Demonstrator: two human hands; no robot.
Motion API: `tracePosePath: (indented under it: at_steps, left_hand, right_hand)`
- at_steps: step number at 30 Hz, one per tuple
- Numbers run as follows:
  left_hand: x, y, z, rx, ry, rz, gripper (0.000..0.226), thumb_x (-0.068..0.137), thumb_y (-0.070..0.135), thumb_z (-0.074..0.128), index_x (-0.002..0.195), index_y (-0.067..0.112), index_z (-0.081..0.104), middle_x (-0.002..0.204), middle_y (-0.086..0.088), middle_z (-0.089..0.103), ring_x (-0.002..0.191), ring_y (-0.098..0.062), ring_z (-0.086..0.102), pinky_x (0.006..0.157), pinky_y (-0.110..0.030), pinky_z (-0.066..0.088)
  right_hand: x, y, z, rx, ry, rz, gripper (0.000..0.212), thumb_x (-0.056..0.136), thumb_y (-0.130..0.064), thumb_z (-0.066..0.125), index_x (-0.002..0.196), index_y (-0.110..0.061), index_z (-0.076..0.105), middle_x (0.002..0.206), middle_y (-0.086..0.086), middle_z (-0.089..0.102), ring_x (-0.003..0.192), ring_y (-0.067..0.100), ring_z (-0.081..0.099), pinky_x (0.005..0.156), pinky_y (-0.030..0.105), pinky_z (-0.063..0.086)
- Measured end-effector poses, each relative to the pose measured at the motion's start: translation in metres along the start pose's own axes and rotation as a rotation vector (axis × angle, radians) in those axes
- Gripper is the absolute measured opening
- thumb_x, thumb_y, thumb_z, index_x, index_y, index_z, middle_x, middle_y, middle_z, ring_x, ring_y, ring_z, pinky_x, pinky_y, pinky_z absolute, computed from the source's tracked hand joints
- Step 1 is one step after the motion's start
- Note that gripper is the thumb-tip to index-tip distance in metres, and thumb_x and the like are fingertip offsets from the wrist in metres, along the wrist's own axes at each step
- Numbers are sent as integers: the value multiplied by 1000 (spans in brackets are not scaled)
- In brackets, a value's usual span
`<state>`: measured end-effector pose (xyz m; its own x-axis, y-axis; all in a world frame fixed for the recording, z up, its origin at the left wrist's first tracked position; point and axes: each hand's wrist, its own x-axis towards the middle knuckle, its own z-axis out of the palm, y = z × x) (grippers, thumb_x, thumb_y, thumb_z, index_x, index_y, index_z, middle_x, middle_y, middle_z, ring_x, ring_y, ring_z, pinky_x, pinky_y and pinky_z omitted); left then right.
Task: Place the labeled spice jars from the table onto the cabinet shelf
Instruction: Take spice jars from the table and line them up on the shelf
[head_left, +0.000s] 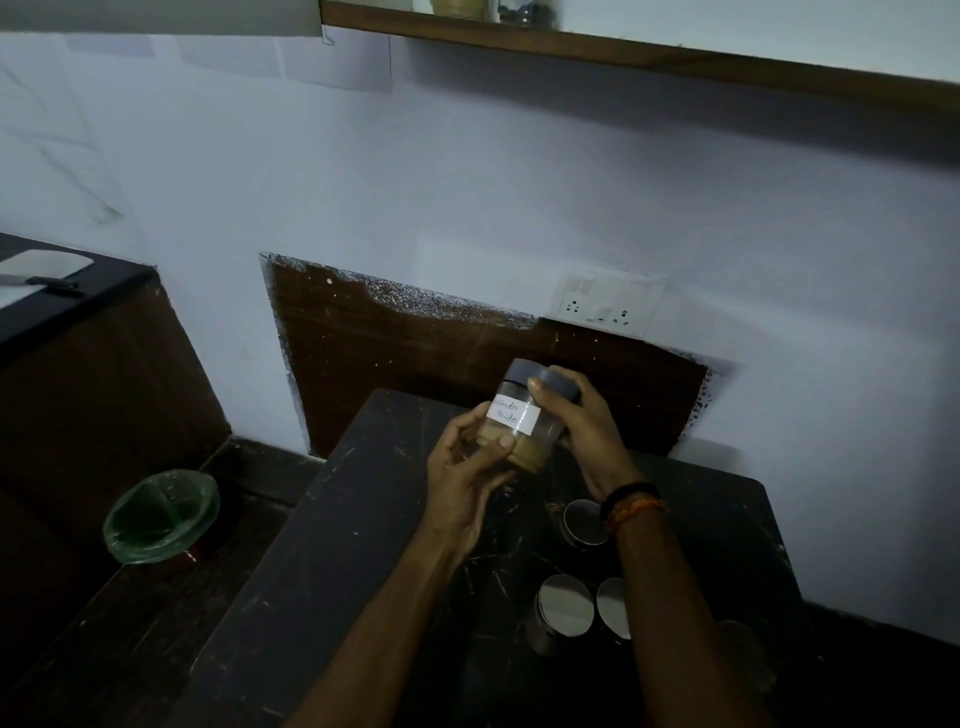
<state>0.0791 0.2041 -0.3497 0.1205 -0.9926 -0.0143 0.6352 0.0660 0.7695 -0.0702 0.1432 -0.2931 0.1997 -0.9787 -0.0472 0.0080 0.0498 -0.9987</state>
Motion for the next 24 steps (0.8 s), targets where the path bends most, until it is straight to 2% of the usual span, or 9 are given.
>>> tracePosePath:
  at_steps: [3,5,7,10,14,17,20,22,24]
  left_hand:
    - [0,7,6,0,-23,12,59,74,19,85,128,10,62,130,-16,63,121,-37,63,93,-55,55]
    - [2,15,10,-14,-49,-12,66,69,24,89,125,6,60,132,-23,60,120,-40,62,95,-57,54]
    - [3,21,13,-18,-105,-48,79,60,26,95,126,6,56,128,-22,63,116,-38,65,91,-52,56]
    - [5,25,18,53,-244,-71,83,64,13,90,137,13,49,126,-20,65,116,-37,64,90,-48,56]
    - [10,32,23,150,-369,-92,97,67,5,82,150,28,38,131,-18,64,122,-37,61,93,-47,54]
    - [14,38,28,173,-395,-95,98,68,5,82,152,29,36,134,-23,61,126,-42,58,100,-53,52]
    - [18,44,33,220,-410,-88,99,68,5,81,152,29,35,134,-26,60,127,-44,56,106,-61,44]
    - [22,52,40,286,-424,-74,104,68,6,82,154,32,31,134,-25,60,127,-42,57,107,-65,42]
    - [28,62,49,351,-456,-51,111,67,7,83,156,36,24,134,-22,62,126,-39,59,104,-62,46]
  right_hand:
    - [1,-12,-4,81,-18,-42,64,72,-47,80,130,-27,58,130,6,63,110,21,68,87,34,57]
    - [2,-20,-7,148,-49,-75,63,74,-43,76,131,-23,58,131,9,62,113,24,66,86,35,56]
    - [1,-27,-11,212,-90,-92,58,79,-33,71,134,-20,57,134,13,60,115,28,65,91,42,56]
    - [0,-36,-14,269,-161,-102,59,78,-28,67,135,-17,58,136,19,58,114,33,63,93,47,52]
    - [-3,-45,-13,330,-201,-115,60,80,-30,61,137,-10,56,128,20,61,109,31,63,86,40,53]
    - [-5,-48,-15,354,-181,-129,57,85,-26,55,138,-4,53,125,17,64,107,28,65,82,36,57]
    - [-5,-53,-19,342,-165,-157,59,85,-26,56,139,-1,51,133,24,58,113,32,61,87,38,55]
    - [-5,-59,-21,344,-154,-174,60,85,-26,56,139,-1,50,138,27,55,116,34,59,89,40,53]
    - [-4,-67,-24,355,-139,-191,60,85,-26,56,139,-1,51,136,26,56,116,34,59,90,40,52]
